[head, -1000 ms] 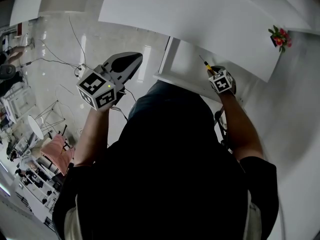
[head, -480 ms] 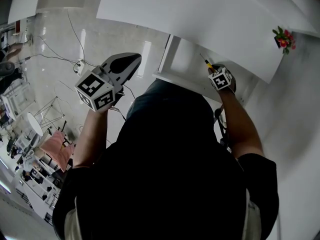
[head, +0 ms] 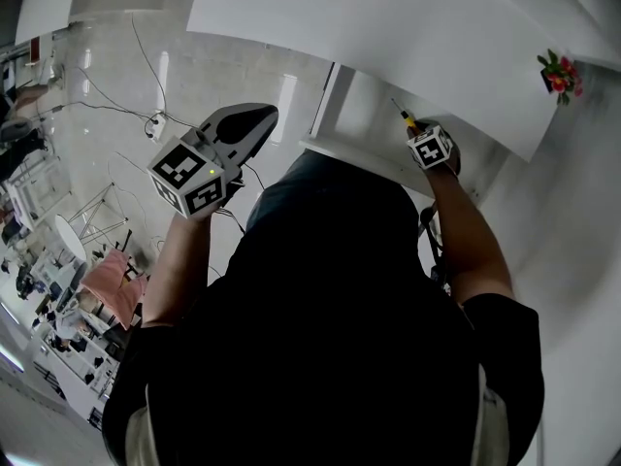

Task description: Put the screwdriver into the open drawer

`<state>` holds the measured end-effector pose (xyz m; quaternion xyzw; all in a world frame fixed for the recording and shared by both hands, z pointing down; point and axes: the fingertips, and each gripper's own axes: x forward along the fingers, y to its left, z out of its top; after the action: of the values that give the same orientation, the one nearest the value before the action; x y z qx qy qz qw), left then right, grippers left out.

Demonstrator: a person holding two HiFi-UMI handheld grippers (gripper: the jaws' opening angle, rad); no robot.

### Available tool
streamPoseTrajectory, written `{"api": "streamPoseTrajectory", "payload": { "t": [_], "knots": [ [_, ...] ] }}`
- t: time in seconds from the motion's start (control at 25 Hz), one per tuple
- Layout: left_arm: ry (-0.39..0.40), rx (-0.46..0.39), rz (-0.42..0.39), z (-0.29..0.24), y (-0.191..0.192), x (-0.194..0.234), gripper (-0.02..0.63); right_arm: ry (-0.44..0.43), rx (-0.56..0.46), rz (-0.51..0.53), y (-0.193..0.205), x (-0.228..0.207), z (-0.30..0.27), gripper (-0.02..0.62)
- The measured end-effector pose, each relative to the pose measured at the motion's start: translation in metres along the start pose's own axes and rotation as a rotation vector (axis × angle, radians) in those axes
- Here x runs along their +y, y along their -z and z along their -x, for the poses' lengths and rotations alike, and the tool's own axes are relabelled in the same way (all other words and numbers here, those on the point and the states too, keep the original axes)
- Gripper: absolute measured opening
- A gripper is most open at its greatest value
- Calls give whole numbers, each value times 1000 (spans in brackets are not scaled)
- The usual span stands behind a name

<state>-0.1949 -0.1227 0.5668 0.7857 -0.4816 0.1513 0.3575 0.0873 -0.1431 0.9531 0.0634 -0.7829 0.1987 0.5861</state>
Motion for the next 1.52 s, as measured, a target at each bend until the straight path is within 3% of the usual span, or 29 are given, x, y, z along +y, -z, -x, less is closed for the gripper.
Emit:
{"api": "streamPoseTrajectory", "payload": {
  "t": [0.88, 1.52],
  "knots": [
    [26, -5, 24, 0, 13, -10, 15, 24, -8, -6, 2, 0, -10, 111],
    [56, -43, -19, 16, -2, -37, 17, 50, -140, -19, -34, 15, 51, 121]
  ]
}}
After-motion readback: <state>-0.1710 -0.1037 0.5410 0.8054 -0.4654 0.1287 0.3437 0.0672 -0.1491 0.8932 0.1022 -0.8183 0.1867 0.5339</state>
